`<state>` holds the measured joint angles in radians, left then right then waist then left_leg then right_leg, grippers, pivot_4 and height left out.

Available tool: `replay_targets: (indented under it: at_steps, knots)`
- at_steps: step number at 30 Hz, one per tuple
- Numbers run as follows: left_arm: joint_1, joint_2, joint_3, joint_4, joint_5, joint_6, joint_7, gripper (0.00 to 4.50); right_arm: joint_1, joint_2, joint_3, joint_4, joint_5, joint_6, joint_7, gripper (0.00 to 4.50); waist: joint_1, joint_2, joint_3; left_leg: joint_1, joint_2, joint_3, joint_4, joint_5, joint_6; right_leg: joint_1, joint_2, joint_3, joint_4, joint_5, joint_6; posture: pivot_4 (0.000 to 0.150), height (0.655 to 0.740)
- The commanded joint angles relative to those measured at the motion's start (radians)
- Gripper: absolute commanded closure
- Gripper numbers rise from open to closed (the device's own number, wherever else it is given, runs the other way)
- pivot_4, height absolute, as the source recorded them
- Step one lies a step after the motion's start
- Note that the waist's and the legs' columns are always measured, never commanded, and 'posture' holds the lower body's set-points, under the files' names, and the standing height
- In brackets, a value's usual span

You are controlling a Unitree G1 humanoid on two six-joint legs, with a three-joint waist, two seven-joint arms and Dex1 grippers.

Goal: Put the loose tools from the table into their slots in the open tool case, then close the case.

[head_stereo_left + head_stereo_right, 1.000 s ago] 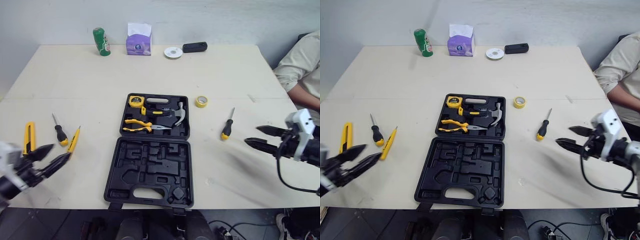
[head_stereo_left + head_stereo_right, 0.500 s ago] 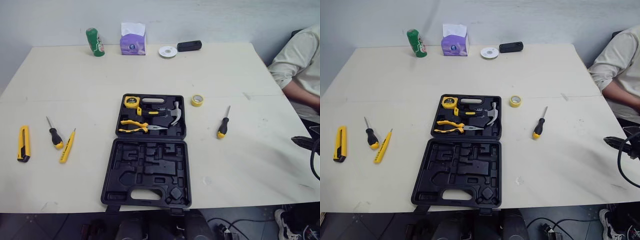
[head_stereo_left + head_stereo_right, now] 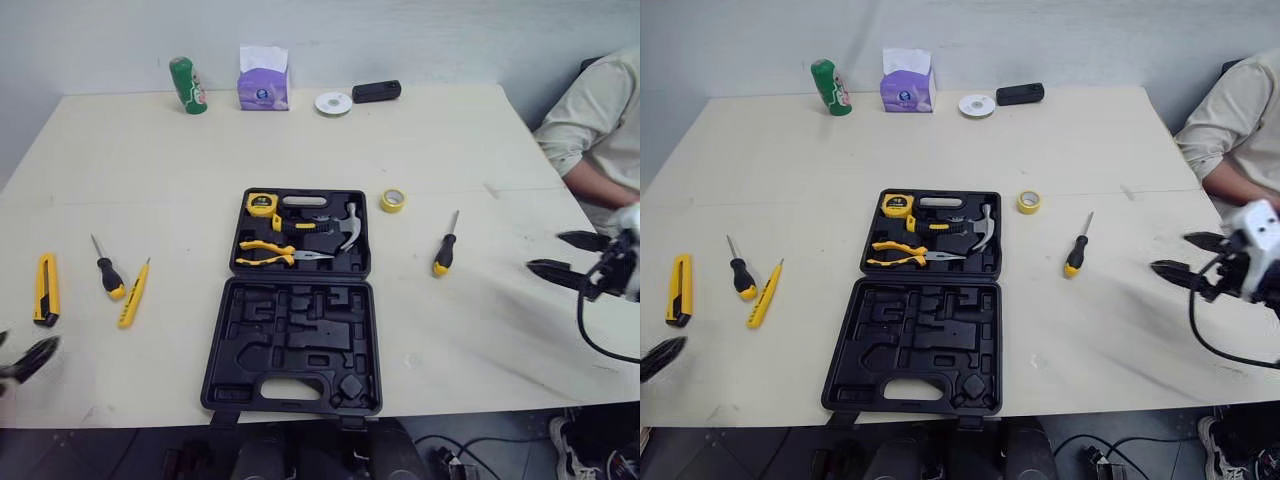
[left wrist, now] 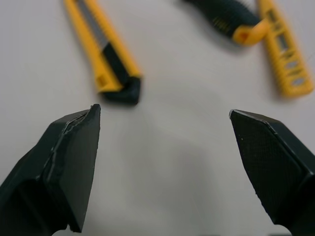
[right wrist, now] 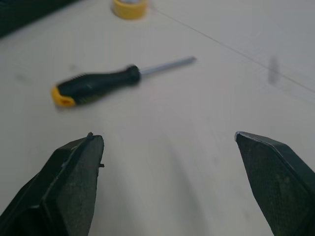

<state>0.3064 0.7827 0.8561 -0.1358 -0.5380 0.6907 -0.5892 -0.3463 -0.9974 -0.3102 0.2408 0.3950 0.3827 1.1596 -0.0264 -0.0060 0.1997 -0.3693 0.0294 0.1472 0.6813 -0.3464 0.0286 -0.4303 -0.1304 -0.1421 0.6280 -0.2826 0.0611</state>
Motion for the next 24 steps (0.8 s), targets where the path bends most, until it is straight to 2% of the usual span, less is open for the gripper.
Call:
replay_targets:
  at_steps: [1,4,7,11,16,22,24]
  knots:
    - [-0.096,-0.014,0.030,-0.143,-0.099,0.212,0.150,0.06,-0.058,0.023,0.026,-0.216,0.111,0.129,-0.012,0.08,-0.001,0.000,0.000,0.000,0.000,0.000,0.000,0.000,0.000,0.000,0.000,0.000,0.000,0.000,0.000,0.150,0.7316]
    - [-0.233,-0.051,0.037,-0.180,-0.132,0.402,0.315,0.06,-0.109,0.064,0.061,-0.349,0.196,0.233,-0.034,0.08,0.000,0.000,0.000,0.000,0.000,0.000,0.000,0.004,0.006,0.000,0.001,0.000,0.000,0.000,0.000,0.150,0.7316]
    - [-0.319,-0.077,-0.010,-0.255,-0.112,0.552,0.433,0.06,-0.156,0.114,0.110,-0.472,0.279,0.312,-0.050,0.08,0.000,-0.001,0.000,0.000,0.000,0.000,0.000,0.004,0.006,0.001,0.001,0.000,0.000,0.000,0.000,0.150,0.7316]
    - [-0.491,-0.156,-0.026,-0.263,-0.061,0.696,0.589,0.06,-0.215,0.157,0.199,-0.574,0.333,0.331,-0.006,0.08,0.008,-0.003,-0.001,0.000,-0.001,0.000,0.001,0.005,0.007,0.001,0.001,0.000,0.000,0.001,0.001,0.150,0.7316]
    - [-0.670,-0.251,-0.031,-0.214,0.033,0.778,0.710,0.06,-0.287,0.211,0.268,-0.606,0.368,0.334,0.010,0.08,0.026,-0.007,-0.003,-0.001,-0.002,0.000,0.001,0.006,0.007,0.001,0.002,0.000,0.000,0.001,0.002,0.150,0.7316]
    - [-0.773,-0.334,-0.102,-0.166,0.106,0.790,0.742,0.06,-0.335,0.292,0.320,-0.621,0.369,0.326,-0.006,0.08,0.027,-0.011,-0.005,-0.001,-0.002,0.000,0.001,0.007,0.007,0.001,0.003,0.000,0.002,0.001,0.002,0.150,0.7316]
    - [-0.827,-0.385,-0.075,-0.149,0.138,0.820,0.772,0.06,-0.336,0.306,0.329,-0.618,0.365,0.324,-0.010,0.08,0.027,-0.013,-0.007,-0.002,-0.002,0.000,0.001,0.007,0.007,0.001,0.003,0.000,0.002,0.002,0.002,0.150,0.7316]
